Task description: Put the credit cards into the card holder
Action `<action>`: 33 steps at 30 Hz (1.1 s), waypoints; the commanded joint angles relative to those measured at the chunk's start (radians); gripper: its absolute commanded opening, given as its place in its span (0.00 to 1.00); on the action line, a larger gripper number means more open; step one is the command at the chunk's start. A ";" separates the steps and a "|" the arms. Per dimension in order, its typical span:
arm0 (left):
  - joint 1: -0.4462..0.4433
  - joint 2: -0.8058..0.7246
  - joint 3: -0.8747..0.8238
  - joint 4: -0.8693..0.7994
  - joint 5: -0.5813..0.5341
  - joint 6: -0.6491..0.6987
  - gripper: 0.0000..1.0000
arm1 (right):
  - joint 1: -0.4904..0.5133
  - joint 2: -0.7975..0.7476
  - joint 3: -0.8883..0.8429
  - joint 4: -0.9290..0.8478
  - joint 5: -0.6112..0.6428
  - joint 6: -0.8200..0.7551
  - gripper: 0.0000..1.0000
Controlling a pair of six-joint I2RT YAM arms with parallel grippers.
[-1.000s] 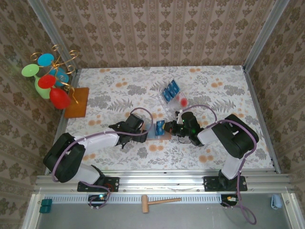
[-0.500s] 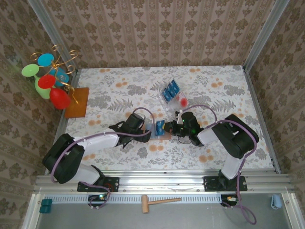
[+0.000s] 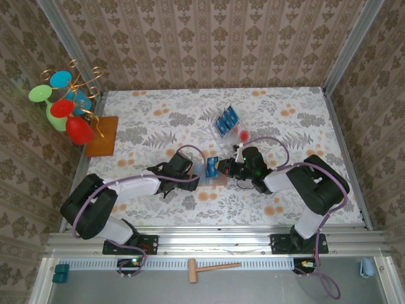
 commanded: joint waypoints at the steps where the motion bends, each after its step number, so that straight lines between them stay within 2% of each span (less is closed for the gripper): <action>1: -0.006 0.008 -0.014 -0.017 -0.025 -0.020 1.00 | 0.003 0.023 0.004 0.030 -0.020 -0.011 0.00; 33: -0.006 0.001 -0.022 -0.024 -0.031 -0.030 1.00 | 0.003 0.100 0.006 0.120 -0.033 0.006 0.00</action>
